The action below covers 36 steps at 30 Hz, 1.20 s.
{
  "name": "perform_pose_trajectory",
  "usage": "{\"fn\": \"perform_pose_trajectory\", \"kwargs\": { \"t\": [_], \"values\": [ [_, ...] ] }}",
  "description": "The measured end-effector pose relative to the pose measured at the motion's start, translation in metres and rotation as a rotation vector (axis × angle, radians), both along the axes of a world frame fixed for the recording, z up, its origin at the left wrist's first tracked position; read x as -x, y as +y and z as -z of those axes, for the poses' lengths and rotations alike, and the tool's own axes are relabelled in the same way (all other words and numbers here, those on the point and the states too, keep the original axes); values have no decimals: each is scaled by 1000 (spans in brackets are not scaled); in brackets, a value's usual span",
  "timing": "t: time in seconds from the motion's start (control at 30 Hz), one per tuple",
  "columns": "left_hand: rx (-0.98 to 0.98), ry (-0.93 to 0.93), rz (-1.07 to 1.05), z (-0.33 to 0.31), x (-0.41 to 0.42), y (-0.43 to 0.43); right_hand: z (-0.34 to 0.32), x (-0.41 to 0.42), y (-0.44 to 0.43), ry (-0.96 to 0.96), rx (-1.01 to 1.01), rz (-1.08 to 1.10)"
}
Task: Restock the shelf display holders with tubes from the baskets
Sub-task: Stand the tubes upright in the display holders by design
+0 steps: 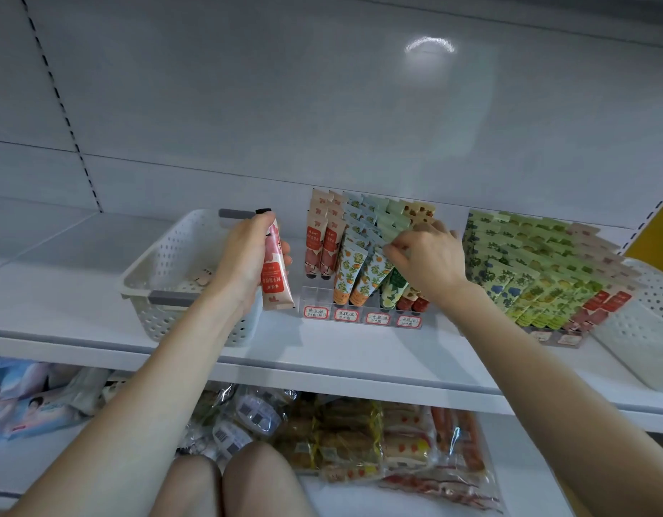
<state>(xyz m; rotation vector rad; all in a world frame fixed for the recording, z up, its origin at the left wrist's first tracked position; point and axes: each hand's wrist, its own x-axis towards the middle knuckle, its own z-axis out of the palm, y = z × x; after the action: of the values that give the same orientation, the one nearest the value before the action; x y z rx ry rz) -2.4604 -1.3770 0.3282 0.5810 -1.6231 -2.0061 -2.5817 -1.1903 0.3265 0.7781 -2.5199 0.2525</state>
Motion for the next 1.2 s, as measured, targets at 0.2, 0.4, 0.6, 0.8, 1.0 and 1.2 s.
{"fn": "perform_pose_trajectory", "kwargs": {
  "t": [0.2,0.4,0.6,0.8,1.0,1.2],
  "values": [
    [16,-5,-22,3,0,-4,3,0,-11,108,1,-61],
    [22,-11,-18,5,-1,-8,12,-4,-22,232,16,-100],
    [24,-5,-24,3,0,-3,16,0,-23,176,12,-113],
    [34,-5,-17,1,-2,-1,15,-1,-20,156,103,-126],
    [20,-12,-21,-1,-2,2,16,-1,-18,190,161,-146],
    [30,-3,-8,-2,-1,2,16,1,-16,191,172,-162]
  ]
}}
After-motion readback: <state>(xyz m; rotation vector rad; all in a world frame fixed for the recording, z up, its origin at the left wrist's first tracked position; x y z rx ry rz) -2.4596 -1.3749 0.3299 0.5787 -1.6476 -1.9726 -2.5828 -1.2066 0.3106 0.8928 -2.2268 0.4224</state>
